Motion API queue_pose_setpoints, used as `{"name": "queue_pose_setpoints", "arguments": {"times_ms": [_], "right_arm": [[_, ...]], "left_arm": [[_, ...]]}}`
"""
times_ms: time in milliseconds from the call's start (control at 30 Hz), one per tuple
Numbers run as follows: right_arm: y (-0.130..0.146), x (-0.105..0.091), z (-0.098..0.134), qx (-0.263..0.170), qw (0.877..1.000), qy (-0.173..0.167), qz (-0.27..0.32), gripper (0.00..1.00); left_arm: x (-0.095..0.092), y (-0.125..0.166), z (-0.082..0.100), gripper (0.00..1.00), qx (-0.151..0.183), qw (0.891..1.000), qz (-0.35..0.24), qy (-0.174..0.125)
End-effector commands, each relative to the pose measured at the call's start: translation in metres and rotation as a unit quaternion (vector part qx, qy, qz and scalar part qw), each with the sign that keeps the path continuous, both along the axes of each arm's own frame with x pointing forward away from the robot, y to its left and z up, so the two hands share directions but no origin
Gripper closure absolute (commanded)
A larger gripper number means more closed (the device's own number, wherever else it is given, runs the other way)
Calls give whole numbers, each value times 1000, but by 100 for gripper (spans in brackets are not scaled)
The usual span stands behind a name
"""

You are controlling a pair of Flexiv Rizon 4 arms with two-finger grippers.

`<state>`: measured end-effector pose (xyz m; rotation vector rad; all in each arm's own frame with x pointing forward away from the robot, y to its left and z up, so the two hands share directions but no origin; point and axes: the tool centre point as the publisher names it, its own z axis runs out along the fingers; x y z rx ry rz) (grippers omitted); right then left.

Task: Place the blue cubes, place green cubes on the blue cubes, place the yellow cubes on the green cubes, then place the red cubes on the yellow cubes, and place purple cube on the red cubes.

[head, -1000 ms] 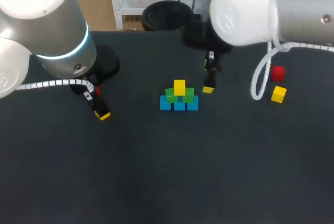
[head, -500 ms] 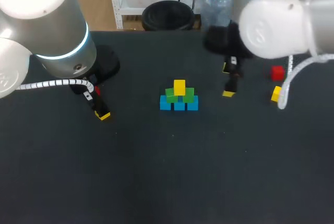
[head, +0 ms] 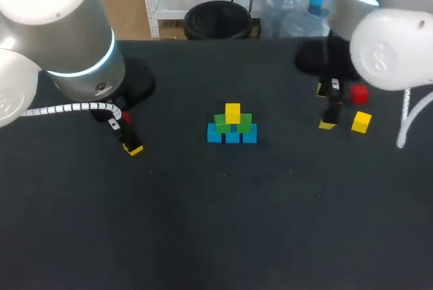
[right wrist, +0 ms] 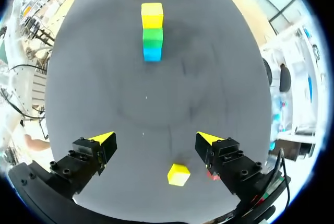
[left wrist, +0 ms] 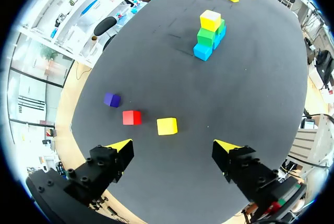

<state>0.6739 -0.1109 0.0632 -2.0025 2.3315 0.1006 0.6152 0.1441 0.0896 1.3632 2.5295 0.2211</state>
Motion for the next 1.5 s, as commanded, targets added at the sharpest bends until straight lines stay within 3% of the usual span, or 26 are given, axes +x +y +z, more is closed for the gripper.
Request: {"name": "queue_pose_setpoints", "arguments": {"times_ms": [33,200,833,1133,1500], "right_arm": [[-14,-1,-5,-17,999,-12,-30,0],[-31,-2,-7,-25,996,-15,-81,0],[-84,-13,-23,-28,995,-23,-97,0],[-91,-12,-44,-29,993,-13,-109,0],[-93,7,-60,-35,991,-9,-128,0]], "left_arm": [[1,1,0,0,-1,1000,-2,2],[1,1,0,0,-1,1000,-2,2],[1,1,0,0,-1,1000,-2,2],[1,1,0,0,-1,1000,-2,2],[1,1,0,0,-1,1000,-2,2]]}}
